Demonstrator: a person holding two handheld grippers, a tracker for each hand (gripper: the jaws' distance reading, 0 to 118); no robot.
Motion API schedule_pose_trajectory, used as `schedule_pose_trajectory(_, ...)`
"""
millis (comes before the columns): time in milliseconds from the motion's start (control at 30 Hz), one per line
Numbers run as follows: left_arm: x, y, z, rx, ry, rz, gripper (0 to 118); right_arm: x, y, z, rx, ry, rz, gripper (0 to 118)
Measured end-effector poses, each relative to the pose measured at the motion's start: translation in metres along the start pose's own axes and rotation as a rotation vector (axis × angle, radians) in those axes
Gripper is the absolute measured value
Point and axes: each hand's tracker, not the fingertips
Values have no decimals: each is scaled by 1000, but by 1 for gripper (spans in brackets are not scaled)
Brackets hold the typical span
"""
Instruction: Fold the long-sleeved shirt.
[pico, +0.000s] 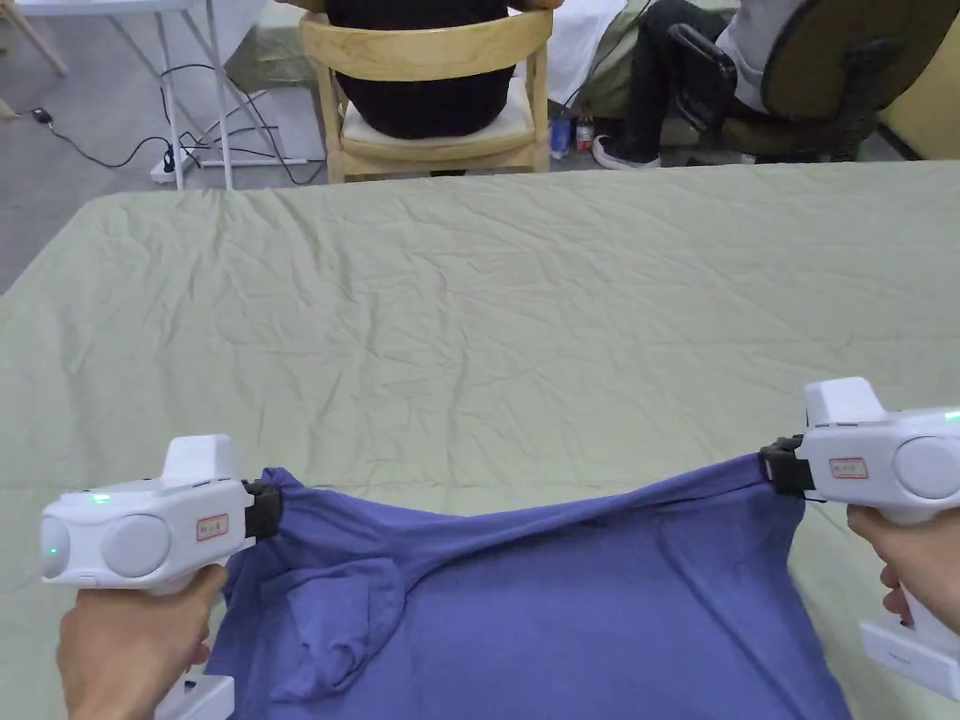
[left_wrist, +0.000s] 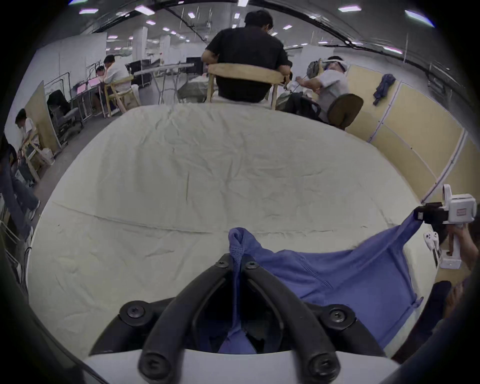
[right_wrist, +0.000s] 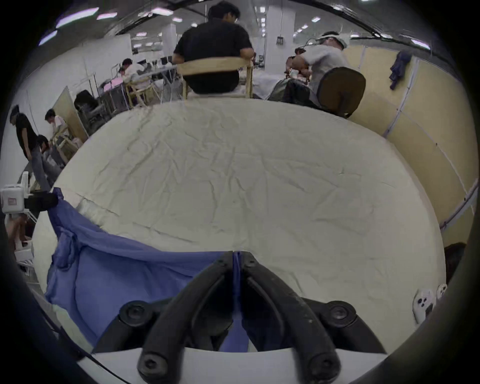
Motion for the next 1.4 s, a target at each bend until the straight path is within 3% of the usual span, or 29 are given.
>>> schedule_pose_trajectory(300, -1, -57, 87, 86, -46, 55, 4, -17, -71, 89, 47, 7, 1, 6)
schedule_pose_trajectory(533, 2, -124, 132, 100, -79, 103, 4, -32, -140, 121, 25, 9, -12, 6)
schedule_pose_trajectory(667, -5, -159, 135, 60, -75, 165, 4, -22, -179, 111, -19, 28, -64, 6)
schedule_pose_trajectory(800, -20, -179, 134, 40, -76, 214, 4, -25, -206, 111, -52, 16, -47, 6)
schedule_pose_trajectory(1333, -24, -213, 112, -64, 5, 169, 4, -23, -230, 93, -128, 2, -63, 7)
schedule_pose_trajectory(1400, -23, -215, 112, -68, 10, 143, 11, -24, -231, 95, -113, 0, -49, 14)
